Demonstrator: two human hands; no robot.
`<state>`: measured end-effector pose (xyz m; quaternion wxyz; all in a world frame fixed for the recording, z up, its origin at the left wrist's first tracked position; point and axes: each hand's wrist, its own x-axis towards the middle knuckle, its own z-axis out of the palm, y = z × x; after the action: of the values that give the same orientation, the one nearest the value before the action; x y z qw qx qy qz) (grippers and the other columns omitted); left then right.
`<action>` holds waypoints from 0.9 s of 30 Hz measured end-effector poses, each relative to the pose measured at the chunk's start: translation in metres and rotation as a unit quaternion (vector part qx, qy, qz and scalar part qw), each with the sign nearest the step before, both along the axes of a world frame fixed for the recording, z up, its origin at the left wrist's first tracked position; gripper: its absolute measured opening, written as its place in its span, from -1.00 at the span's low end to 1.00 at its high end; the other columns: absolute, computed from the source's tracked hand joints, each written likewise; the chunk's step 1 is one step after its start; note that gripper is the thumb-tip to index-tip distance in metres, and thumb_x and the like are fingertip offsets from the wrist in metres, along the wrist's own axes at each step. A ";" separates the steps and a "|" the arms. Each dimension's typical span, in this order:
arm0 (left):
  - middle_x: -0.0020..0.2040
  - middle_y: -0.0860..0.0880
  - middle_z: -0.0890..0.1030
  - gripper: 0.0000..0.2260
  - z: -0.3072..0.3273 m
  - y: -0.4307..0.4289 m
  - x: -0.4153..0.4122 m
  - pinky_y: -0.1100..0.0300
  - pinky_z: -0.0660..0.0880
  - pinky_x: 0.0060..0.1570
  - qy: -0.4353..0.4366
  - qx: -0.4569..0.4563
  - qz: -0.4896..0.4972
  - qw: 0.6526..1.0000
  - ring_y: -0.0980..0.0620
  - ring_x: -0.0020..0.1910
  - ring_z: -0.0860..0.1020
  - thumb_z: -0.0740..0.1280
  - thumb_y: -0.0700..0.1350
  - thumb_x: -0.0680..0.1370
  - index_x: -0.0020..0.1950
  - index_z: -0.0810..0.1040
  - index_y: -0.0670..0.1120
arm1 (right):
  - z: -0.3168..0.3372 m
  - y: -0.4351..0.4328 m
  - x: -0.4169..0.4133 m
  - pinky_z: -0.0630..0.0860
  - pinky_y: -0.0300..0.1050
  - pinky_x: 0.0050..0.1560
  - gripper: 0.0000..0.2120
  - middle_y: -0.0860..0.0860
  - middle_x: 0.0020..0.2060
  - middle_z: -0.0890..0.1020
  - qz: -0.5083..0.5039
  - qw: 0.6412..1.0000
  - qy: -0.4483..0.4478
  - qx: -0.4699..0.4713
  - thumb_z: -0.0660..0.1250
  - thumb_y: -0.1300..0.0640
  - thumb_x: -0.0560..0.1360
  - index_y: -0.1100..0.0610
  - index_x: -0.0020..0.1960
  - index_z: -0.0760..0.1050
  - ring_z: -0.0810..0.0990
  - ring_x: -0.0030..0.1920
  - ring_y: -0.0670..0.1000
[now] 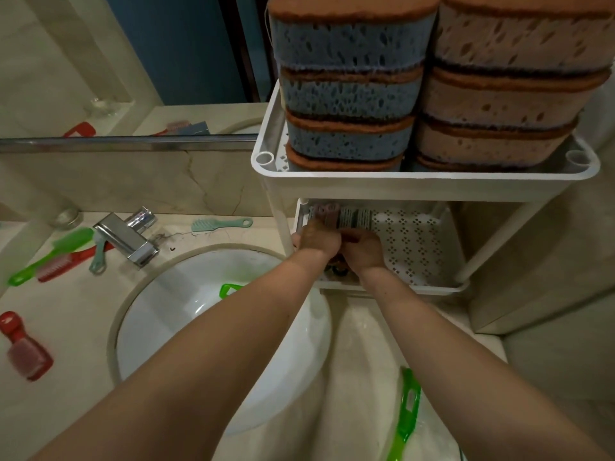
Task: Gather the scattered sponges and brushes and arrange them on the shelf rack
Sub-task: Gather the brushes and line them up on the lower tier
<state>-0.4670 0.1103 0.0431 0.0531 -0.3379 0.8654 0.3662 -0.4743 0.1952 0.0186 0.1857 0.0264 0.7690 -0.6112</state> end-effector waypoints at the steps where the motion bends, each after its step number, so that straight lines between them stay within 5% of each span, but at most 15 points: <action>1: 0.14 -0.14 0.57 -0.88 -0.001 0.000 0.000 0.19 0.26 0.07 -0.009 0.001 0.004 1.000 -0.19 0.23 0.44 0.18 -0.08 0.58 0.01 0.50 -0.04 | -0.002 -0.001 0.000 0.56 -0.17 -0.35 -0.82 0.08 -0.25 0.68 -0.002 1.000 0.010 0.009 0.38 0.29 0.43 0.12 -0.03 0.68 0.64 -0.30 0.03; 4: 0.32 -0.10 0.47 -0.68 -0.002 0.001 0.003 0.18 0.30 0.19 0.005 0.019 0.023 1.000 -0.16 0.32 0.37 0.13 -0.04 0.60 0.32 0.47 -0.04 | -0.004 -0.003 -0.001 0.61 -0.12 -0.15 -0.82 0.10 -0.15 0.71 0.002 0.998 0.035 0.042 0.38 0.26 0.43 0.13 -0.01 0.69 0.65 -0.20 0.02; 6: 0.42 -0.02 0.38 -0.55 0.000 0.004 0.012 0.25 0.29 0.29 0.072 0.050 0.028 0.996 -0.10 0.39 0.34 0.12 -0.18 0.57 0.45 0.37 0.03 | -0.003 -0.004 -0.001 0.61 -0.04 -0.03 -0.81 0.12 -0.09 0.71 0.004 0.997 0.043 0.058 0.38 0.24 0.44 0.14 0.01 0.69 0.67 -0.09 0.08; 9: 0.52 0.03 0.27 -0.43 0.003 0.009 0.030 0.26 0.28 0.37 0.170 0.123 0.008 0.978 -0.03 0.44 0.32 0.07 -0.35 0.51 0.48 0.34 0.03 | 0.002 -0.006 0.000 0.60 -0.11 -0.10 -0.86 0.08 -0.17 0.71 0.005 0.997 0.047 0.066 0.40 0.19 0.42 0.10 -0.05 0.70 0.68 -0.13 0.06; 14: 0.47 0.04 0.37 -0.46 0.003 0.010 0.046 0.09 0.41 0.29 0.168 0.183 0.028 0.968 -0.06 0.31 0.46 0.04 -0.21 0.60 0.54 0.15 0.17 | 0.006 -0.003 0.000 0.57 -0.17 -0.08 -0.84 -0.01 -0.11 0.70 -0.006 0.995 0.027 0.097 0.42 0.12 0.36 0.02 -0.06 0.67 0.65 -0.11 0.00; 18: 0.43 0.05 0.42 -0.49 0.005 0.007 0.044 0.16 0.40 0.22 0.133 0.198 0.042 0.970 0.00 0.21 0.48 0.01 -0.12 0.62 0.55 0.09 0.22 | 0.008 0.000 0.000 0.64 -0.03 -0.03 -0.83 -0.05 -0.22 0.67 0.001 0.993 0.025 0.117 0.41 0.09 0.37 -0.12 -0.35 0.53 0.67 -0.16 0.00; 21: 0.46 0.09 0.36 -0.46 0.007 0.009 0.041 0.06 0.39 0.30 0.130 0.218 0.040 0.966 -0.03 0.28 0.45 -0.01 -0.11 0.61 0.54 0.02 0.26 | 0.009 0.002 0.001 0.63 -0.05 -0.05 -0.82 -0.04 -0.20 0.67 -0.005 0.992 0.024 0.125 0.42 0.08 0.38 -0.12 -0.34 0.51 0.66 -0.17 -0.01; 27: 0.40 0.01 0.46 -0.59 0.003 0.011 0.040 -0.05 0.34 0.38 0.131 0.317 0.125 0.931 -0.09 0.34 0.44 0.00 0.14 0.61 0.47 0.21 0.33 | 0.004 0.005 0.006 0.51 -0.23 -0.25 -0.86 -0.02 -0.26 0.66 0.034 0.991 0.021 0.131 0.49 0.09 0.37 -0.04 -0.31 0.56 0.64 -0.20 0.01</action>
<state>-0.4269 0.1212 0.0464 -0.0026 -0.3582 0.6541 0.6662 -0.4678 0.2004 0.0224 0.1845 0.0116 0.8469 -0.4986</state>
